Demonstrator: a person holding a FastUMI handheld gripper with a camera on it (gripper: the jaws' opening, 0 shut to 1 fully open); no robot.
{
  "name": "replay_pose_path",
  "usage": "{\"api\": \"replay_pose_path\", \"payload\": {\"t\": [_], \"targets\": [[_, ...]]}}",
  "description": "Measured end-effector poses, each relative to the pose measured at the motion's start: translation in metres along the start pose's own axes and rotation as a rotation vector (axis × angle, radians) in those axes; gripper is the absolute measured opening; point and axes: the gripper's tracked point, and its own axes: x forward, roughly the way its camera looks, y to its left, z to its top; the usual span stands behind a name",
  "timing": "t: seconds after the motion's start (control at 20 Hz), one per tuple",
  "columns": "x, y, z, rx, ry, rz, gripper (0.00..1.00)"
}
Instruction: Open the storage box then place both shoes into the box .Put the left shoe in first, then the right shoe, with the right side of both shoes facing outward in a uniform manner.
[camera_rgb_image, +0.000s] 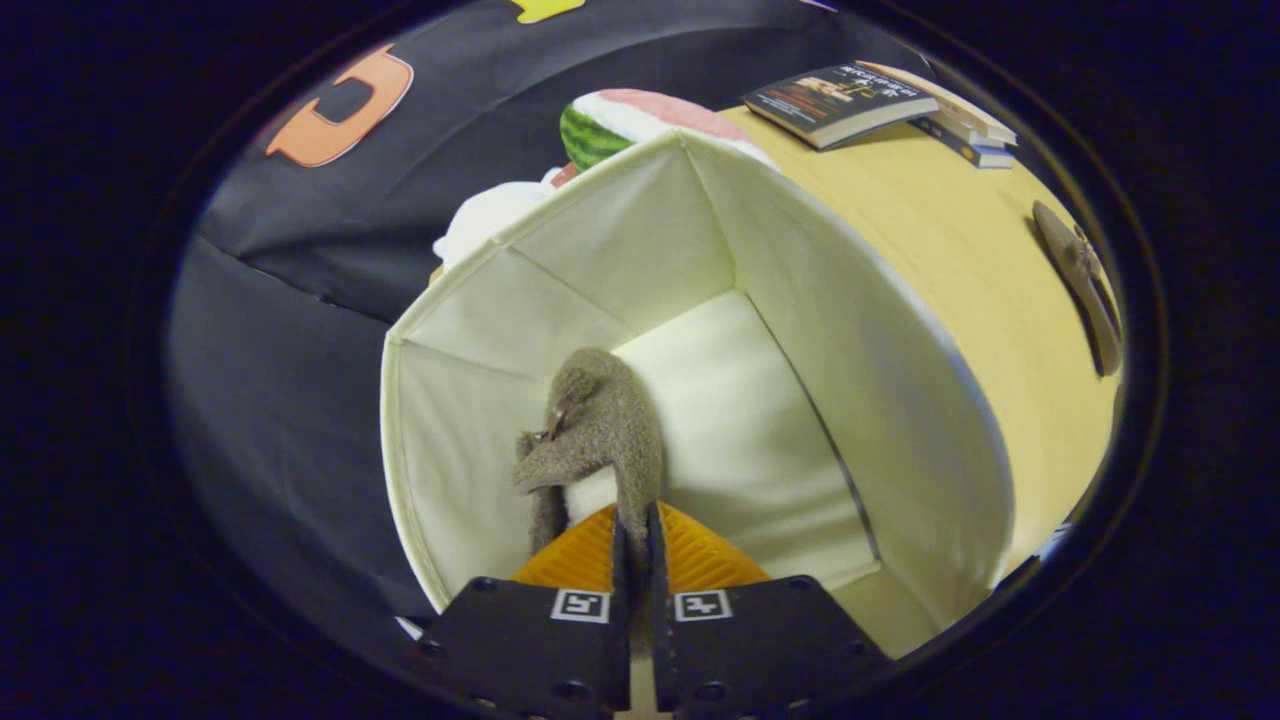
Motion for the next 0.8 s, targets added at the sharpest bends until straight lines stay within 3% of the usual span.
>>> {"api": "replay_pose_path", "payload": {"t": [0.05, 0.1, 0.15, 0.4, 0.45, 0.6, 0.8], "targets": [[-0.005, 0.001, 0.002, -0.014, -0.005, 0.01, 0.21], [-0.009, 0.004, 0.003, -0.03, -0.012, 0.03, 0.26], [-0.017, 0.006, 0.005, -0.051, -0.02, 0.043, 0.41], [-0.081, 0.006, 0.024, -0.158, -0.14, 0.127, 0.87], [-0.097, 0.006, 0.028, -0.174, -0.166, 0.148, 0.91], [-0.147, -0.003, 0.041, -0.25, -0.253, 0.195, 0.91], [-0.215, -0.046, 0.083, -0.358, -0.422, 0.193, 0.94]]}}
